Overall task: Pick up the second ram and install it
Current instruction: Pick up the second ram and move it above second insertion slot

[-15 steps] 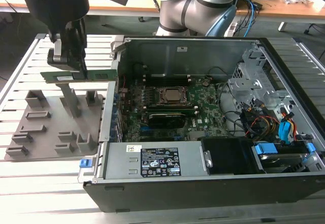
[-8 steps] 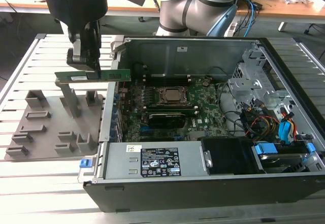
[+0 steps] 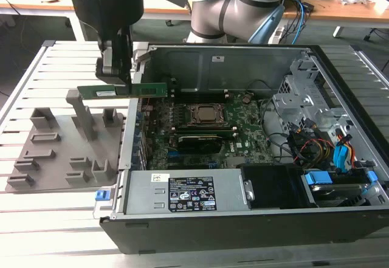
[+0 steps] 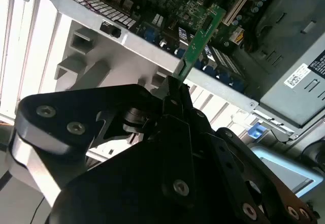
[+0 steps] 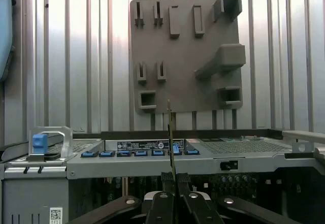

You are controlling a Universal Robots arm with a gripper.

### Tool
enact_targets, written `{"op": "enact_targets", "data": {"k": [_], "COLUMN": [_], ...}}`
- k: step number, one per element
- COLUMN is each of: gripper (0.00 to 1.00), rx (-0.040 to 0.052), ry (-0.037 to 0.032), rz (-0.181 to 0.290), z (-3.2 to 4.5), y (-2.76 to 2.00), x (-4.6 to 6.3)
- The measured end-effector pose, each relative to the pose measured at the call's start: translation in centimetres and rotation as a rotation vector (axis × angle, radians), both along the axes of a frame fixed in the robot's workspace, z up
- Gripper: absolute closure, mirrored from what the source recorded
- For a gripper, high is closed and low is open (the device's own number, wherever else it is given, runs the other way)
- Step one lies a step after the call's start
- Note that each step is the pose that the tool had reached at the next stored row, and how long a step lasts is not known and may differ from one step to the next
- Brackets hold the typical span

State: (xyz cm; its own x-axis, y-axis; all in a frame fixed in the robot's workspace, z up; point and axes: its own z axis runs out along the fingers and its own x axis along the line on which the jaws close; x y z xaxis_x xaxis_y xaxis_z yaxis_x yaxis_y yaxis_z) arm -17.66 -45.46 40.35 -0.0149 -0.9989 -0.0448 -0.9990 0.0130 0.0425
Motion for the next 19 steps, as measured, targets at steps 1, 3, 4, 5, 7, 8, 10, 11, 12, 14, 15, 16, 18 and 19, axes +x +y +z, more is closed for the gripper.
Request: {"op": "enact_targets", "data": {"k": [1, 3, 4, 5, 7, 8, 10, 11, 12, 14, 15, 16, 18, 19], "gripper": [0.86, 0.86, 0.86, 0.86, 0.86, 0.86, 0.86, 0.86, 0.86, 0.86, 0.86, 0.86, 0.86, 0.86], "rx": [0.0, 0.0, 0.0, 0.0, 0.0, 0.0, 0.0, 0.0, 0.0, 0.0, 0.0, 0.0, 0.0, 0.0], "ry": [0.0, 0.0, 0.0, 0.0, 0.0, 0.0, 0.0, 0.0, 0.0, 0.0001, 0.0001, 0.0002, 0.0002, 0.0002], "rz": [0.0, 0.0, 0.0, 0.0, 0.0, 0.0, 0.0, 0.0, 0.0, 0.0, 0.0, 0.0, 0.0, 0.0], "z": [0.0, 0.0, 0.0, 0.0, 0.0, 0.0, 0.0, 0.0, 0.0, 0.0, 0.0, 0.0, -0.01, -0.01], "y": [0.0, 0.0, 0.0, 0.0, 0.0, 0.0, 0.0, 0.0, 0.0, 0.0, 0.0, 0.0, 0.0, 0.0], "x": [0.3, 0.7, 1.1, 1.7, 2.5, 2.8, 3.7, 4.1, 4.6, 5.9, 6.3, 6.8, 7.9, 8.4]}}
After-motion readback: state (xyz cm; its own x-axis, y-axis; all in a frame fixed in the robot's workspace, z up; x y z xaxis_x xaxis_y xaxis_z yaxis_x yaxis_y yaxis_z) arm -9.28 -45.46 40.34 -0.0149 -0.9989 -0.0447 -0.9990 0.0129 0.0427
